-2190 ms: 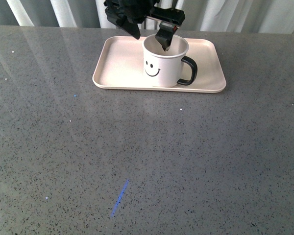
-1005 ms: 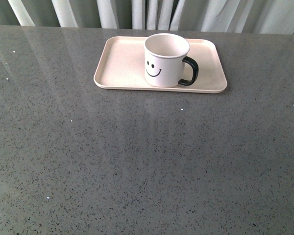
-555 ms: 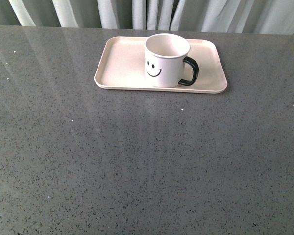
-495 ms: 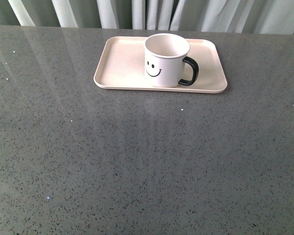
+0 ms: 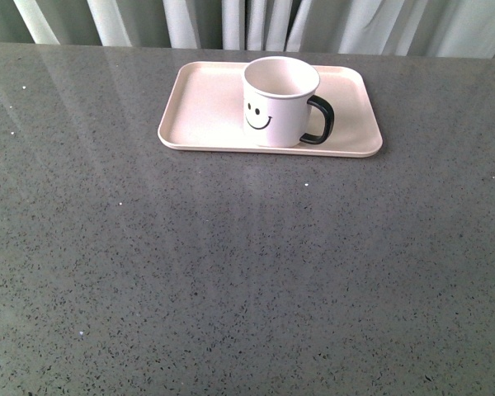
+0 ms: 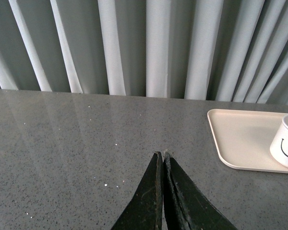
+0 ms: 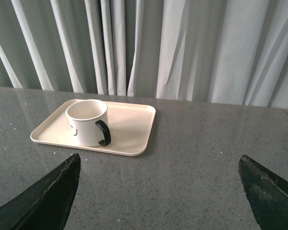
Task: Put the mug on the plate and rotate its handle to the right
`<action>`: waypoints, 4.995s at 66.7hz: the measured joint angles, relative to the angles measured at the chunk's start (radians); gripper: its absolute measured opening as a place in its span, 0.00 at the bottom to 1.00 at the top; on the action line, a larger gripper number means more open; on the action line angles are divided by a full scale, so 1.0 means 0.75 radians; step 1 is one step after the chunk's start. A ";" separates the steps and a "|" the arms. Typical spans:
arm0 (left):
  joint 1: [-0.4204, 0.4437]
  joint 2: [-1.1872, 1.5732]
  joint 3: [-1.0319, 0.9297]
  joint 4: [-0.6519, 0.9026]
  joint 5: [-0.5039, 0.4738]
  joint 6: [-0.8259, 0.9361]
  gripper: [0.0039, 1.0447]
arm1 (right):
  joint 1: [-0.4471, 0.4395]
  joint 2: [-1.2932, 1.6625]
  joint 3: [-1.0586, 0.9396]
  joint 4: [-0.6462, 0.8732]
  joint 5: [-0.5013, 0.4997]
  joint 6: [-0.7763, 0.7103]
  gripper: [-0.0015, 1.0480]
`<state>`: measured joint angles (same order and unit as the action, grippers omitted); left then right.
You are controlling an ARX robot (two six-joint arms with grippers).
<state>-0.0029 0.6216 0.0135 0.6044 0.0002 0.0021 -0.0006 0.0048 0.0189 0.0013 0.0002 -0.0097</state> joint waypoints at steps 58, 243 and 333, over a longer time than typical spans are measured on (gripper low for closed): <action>0.000 -0.571 -0.001 -0.550 0.000 0.000 0.01 | 0.000 0.000 0.000 0.000 0.000 0.000 0.91; 0.001 -0.808 -0.001 -0.806 0.000 0.000 0.91 | 0.226 2.990 2.349 -0.572 -0.068 0.174 0.91; 0.001 -0.808 -0.001 -0.806 0.000 0.000 0.91 | 0.240 3.105 2.417 -0.602 -0.044 0.239 0.72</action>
<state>-0.0025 0.0158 0.0132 -0.0002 0.0002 0.0021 0.1791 2.3337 1.8317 -0.4503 -0.0326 0.1692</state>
